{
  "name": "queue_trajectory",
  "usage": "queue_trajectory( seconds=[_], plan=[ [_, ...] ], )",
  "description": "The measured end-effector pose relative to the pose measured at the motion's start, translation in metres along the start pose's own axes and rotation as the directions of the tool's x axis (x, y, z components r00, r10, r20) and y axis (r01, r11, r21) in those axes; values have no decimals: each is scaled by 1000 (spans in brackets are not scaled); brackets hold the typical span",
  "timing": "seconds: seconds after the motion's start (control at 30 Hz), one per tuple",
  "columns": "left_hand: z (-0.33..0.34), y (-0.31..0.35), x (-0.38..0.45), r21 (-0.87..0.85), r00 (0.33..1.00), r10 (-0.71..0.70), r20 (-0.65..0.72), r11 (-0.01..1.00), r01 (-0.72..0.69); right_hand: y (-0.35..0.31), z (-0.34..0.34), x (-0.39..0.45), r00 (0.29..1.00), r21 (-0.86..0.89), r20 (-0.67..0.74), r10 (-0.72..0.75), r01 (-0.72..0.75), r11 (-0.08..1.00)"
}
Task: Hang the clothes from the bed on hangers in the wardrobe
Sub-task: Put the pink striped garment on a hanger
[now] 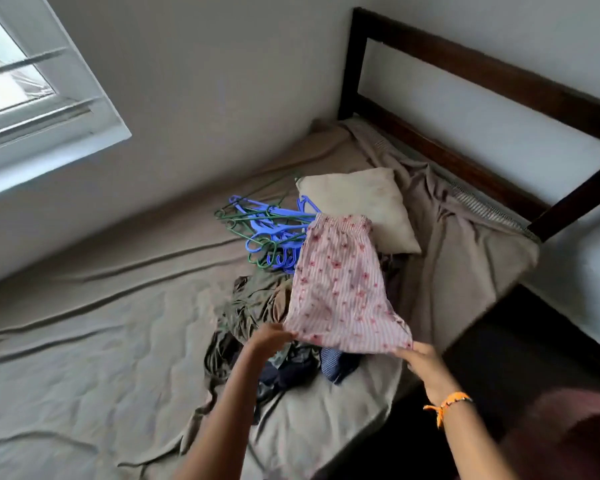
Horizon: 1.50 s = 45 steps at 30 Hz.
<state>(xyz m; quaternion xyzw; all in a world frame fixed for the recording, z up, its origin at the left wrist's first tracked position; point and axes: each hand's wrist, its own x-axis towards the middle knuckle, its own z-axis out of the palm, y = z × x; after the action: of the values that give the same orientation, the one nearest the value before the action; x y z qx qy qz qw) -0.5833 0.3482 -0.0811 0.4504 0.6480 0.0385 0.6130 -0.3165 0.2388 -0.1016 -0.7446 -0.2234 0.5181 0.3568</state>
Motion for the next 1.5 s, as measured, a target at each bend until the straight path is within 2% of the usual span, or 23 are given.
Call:
queue_trajectory(
  seconds=[0.13, 0.27, 0.33, 0.4, 0.43, 0.5, 0.6, 0.67, 0.73, 0.77, 0.8, 0.9, 0.93, 1.0, 1.07, 1.1, 1.13, 1.17, 1.23, 1.27, 1.37, 1.43, 1.5],
  plan=[
    [32, -61, 23, 31, 988, -126, -90, 991, 129, 68, 13, 18, 993, -130, -10, 118, -119, 984],
    [50, -102, 42, -157, 973, -187, -137, 974, 165, 101, 19, 37, 981, -324, -14, 195, -189, 927],
    [53, -109, 53, -193, 971, -196, -139, 967, 168, 95, 29, 47, 983, -520, -65, 170, -179, 835],
    [52, -107, 63, -262, 972, -207, -111, 950, 172, 78, 50, 64, 988, -654, -150, -24, -81, 752],
    [52, -108, 70, -288, 973, -212, -94, 941, 178, 64, 65, 72, 982, -670, -133, -138, 13, 742],
    [52, -112, 88, -317, 973, -221, -64, 929, 190, 36, 101, 96, 952, -656, 23, -306, 245, 713],
    [51, -117, 107, -345, 971, -228, -73, 919, 190, -4, 160, 145, 863, -608, 290, -413, 499, 618],
    [52, -126, 118, -307, 958, -258, -129, 929, 209, -28, 199, 177, 797, -583, 373, -474, 599, 548],
    [55, -131, 126, -266, 944, -286, -166, 934, 236, -49, 236, 206, 765, -591, 407, -500, 638, 495],
    [58, -134, 128, -258, 941, -290, -172, 936, 241, -56, 253, 221, 768, -594, 413, -489, 635, 494],
    [61, -135, 131, -250, 940, -287, -186, 939, 237, -61, 268, 235, 795, -584, 401, -455, 604, 542],
    [69, -138, 137, -226, 932, -266, -248, 951, 211, -76, 301, 268, 908, -450, 303, -290, 404, 796],
    [70, -138, 138, -227, 929, -266, -256, 951, 210, -79, 308, 275, 927, -404, 271, -259, 354, 843],
    [69, -138, 139, -258, 929, -283, -237, 941, 221, -78, 319, 285, 946, -384, 216, -242, 310, 870],
    [65, -137, 138, -301, 935, -300, -192, 924, 235, -80, 326, 283, 951, -452, 162, -264, 310, 837],
    [64, -137, 137, -297, 940, -291, -181, 927, 230, -81, 328, 282, 922, -519, 179, -343, 384, 763],
    [62, -136, 137, -289, 945, -279, -172, 931, 223, -81, 330, 281, 860, -605, 259, -440, 500, 620],
    [60, -136, 137, -293, 952, -261, -163, 934, 206, -82, 331, 280, 774, -666, 401, -491, 614, 424],
    [58, -139, 141, -298, 961, -235, -143, 936, 184, -83, 334, 280, 651, -682, 655, -385, 728, 70],
    [58, -143, 144, -308, 963, -236, -130, 933, 187, -82, 336, 280, 617, -667, 713, -334, 744, -49],
    [55, -155, 147, -377, 969, -230, -88, 908, 181, -79, 340, 279, 536, -628, 768, -350, 737, -249],
    [52, -160, 144, -418, 977, -200, -73, 896, 152, -77, 335, 275, 498, -610, 782, -375, 737, -291],
    [50, -162, 142, -452, 981, -187, -51, 880, 144, -79, 324, 266, 426, -571, 786, -447, 779, -261]
  ],
)
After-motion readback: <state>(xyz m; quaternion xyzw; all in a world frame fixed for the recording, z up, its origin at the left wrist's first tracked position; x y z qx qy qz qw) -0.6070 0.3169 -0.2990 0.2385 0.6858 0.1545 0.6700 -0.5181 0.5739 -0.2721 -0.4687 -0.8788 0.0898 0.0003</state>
